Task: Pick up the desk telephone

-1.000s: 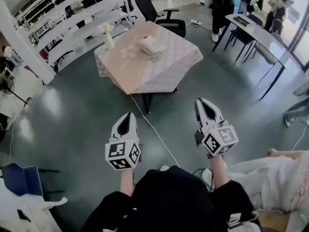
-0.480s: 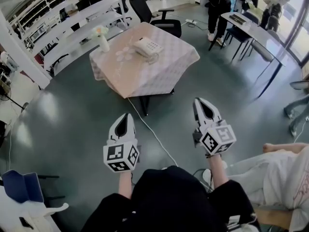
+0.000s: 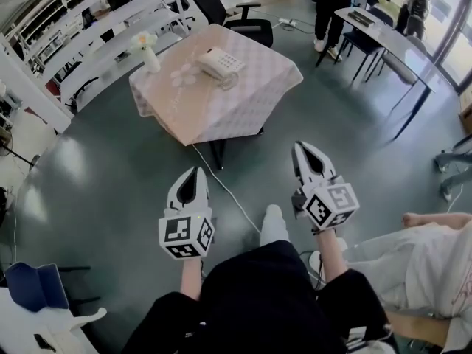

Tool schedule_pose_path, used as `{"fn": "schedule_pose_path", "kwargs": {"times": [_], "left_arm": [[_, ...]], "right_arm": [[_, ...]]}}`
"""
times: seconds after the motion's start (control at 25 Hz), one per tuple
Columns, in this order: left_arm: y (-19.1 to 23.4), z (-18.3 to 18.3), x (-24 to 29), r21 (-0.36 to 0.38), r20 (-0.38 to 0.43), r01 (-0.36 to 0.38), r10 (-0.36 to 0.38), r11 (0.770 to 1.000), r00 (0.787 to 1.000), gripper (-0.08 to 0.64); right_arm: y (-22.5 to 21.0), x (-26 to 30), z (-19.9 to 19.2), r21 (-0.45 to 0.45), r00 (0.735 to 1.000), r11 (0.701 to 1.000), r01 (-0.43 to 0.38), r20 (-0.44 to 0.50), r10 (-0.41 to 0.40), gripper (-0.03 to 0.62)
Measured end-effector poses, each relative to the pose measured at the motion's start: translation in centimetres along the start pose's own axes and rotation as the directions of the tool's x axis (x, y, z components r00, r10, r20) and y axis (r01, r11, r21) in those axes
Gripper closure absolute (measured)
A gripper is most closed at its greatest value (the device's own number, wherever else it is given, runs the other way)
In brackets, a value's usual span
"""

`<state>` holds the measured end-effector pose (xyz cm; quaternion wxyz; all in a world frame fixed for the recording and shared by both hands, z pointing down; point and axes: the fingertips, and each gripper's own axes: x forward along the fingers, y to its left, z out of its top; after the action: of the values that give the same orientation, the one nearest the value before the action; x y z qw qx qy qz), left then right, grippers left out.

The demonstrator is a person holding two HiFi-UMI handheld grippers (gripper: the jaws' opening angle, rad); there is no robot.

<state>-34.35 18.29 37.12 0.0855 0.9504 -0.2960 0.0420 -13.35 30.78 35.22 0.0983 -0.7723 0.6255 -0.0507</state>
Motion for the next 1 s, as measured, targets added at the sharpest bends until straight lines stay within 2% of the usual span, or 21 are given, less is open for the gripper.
{"fn": "schedule_pose_path", "kwargs": {"times": [0.2,0.4,1.0], "left_arm": [[1.7,-0.3,2.9,-0.001,-0.019,-0.044,0.044,0.999,0.999,0.561],[1.5,-0.9,7.4,-0.018,-0.041,-0.064,0.063,0.998,0.997,0.561],[0.4,1.3,22.6,-0.052,-0.037,-0.165,0.163,0.985,0.986,0.561]], "right_arm": [[-1.9,3.1,-0.9,-0.004,1.000,1.000,-0.013,-0.019,0.013,0.600],[-5.5,7.0,-2.2,-0.022,0.997,0.999,-0.024,-0.070,0.023,0.600],[-16.0,19.4,0.2,-0.025,0.985,0.991,-0.129,-0.115,0.126,0.600]]}}
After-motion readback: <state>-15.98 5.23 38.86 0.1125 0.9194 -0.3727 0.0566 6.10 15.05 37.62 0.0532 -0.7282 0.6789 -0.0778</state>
